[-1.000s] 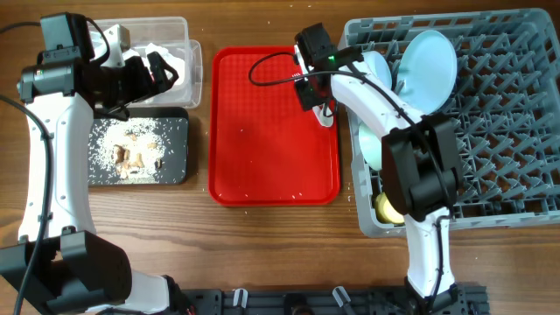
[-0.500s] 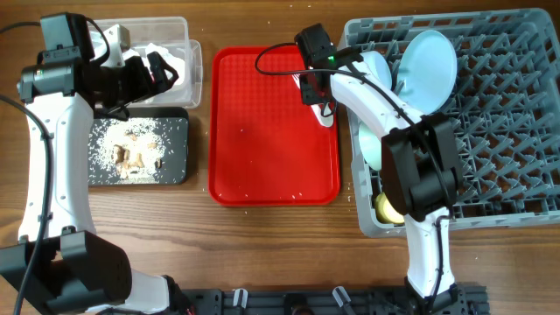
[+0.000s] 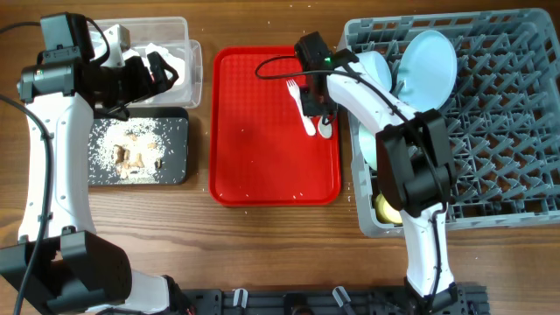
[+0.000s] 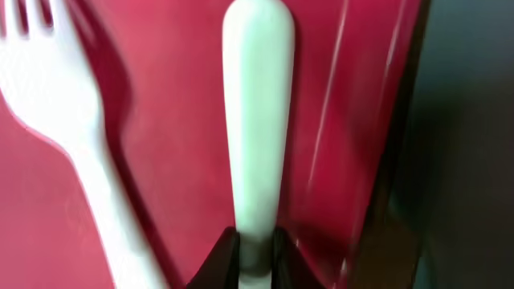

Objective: Sort waste into correct bins and load items into the dishwasher rack
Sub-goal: 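Drop the white spoon into the dish rack with the right gripper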

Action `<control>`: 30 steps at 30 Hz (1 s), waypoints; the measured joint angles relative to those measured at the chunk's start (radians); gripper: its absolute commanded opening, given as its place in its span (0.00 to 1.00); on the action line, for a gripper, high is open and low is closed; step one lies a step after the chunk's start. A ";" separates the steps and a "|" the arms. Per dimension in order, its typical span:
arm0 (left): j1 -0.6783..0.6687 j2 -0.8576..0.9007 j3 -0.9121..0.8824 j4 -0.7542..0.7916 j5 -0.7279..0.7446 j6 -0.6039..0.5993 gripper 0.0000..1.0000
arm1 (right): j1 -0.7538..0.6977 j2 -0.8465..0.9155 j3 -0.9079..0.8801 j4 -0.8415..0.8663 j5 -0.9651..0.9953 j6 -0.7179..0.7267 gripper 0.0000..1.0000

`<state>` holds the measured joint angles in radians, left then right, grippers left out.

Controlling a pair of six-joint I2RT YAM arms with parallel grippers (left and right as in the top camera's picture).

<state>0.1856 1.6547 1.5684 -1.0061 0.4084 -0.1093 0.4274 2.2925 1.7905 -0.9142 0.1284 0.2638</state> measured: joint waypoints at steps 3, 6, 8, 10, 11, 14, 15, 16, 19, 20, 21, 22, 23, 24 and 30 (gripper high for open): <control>0.000 0.000 0.000 0.000 0.000 0.000 1.00 | 0.002 -0.001 -0.002 -0.064 -0.054 -0.007 0.14; 0.000 0.000 0.000 0.000 0.000 0.000 1.00 | 0.011 -0.001 -0.002 -0.076 -0.076 -0.011 0.04; 0.000 0.000 0.000 0.000 0.000 0.000 1.00 | 0.024 -0.001 -0.001 -0.082 -0.077 -0.011 0.05; 0.000 0.000 0.000 0.000 0.000 0.000 1.00 | 0.035 -0.001 0.006 -0.117 -0.083 -0.010 0.04; 0.000 0.000 0.000 0.000 0.000 0.000 1.00 | 0.037 -0.001 0.015 -0.149 -0.085 -0.010 0.04; 0.000 0.000 0.000 0.000 0.000 0.000 1.00 | 0.039 -0.027 0.047 -0.231 -0.095 -0.011 0.04; 0.000 0.000 0.000 0.000 0.000 0.000 1.00 | 0.039 -0.051 0.056 -0.251 -0.097 -0.011 0.04; 0.000 0.000 0.000 0.000 0.000 0.000 1.00 | 0.039 -0.109 0.078 -0.284 -0.100 -0.010 0.04; 0.000 0.000 0.000 0.001 0.000 0.000 1.00 | 0.038 -0.378 0.135 -0.369 -0.102 -0.004 0.04; 0.000 0.000 0.000 -0.001 0.000 0.000 1.00 | 0.036 -0.443 0.145 -0.397 -0.100 0.005 0.04; 0.000 0.000 0.000 -0.001 0.000 0.000 1.00 | 0.031 -0.523 0.153 -0.444 -0.089 0.033 0.05; 0.000 0.000 0.000 0.000 0.000 0.000 1.00 | 0.008 -0.617 0.156 -0.507 -0.058 0.081 0.04; 0.000 0.000 0.000 0.000 0.000 0.000 1.00 | -0.022 -0.673 0.161 -0.559 -0.022 0.131 0.04; 0.000 0.000 0.000 0.000 0.000 0.000 1.00 | -0.056 -0.707 0.161 -0.616 0.020 0.182 0.04; 0.000 0.000 0.000 0.000 0.000 0.000 1.00 | -0.333 -0.782 -0.100 -0.636 0.142 0.362 0.04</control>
<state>0.1856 1.6547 1.5684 -1.0058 0.4084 -0.1093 0.0948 1.5105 1.6905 -1.5497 0.2707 0.6254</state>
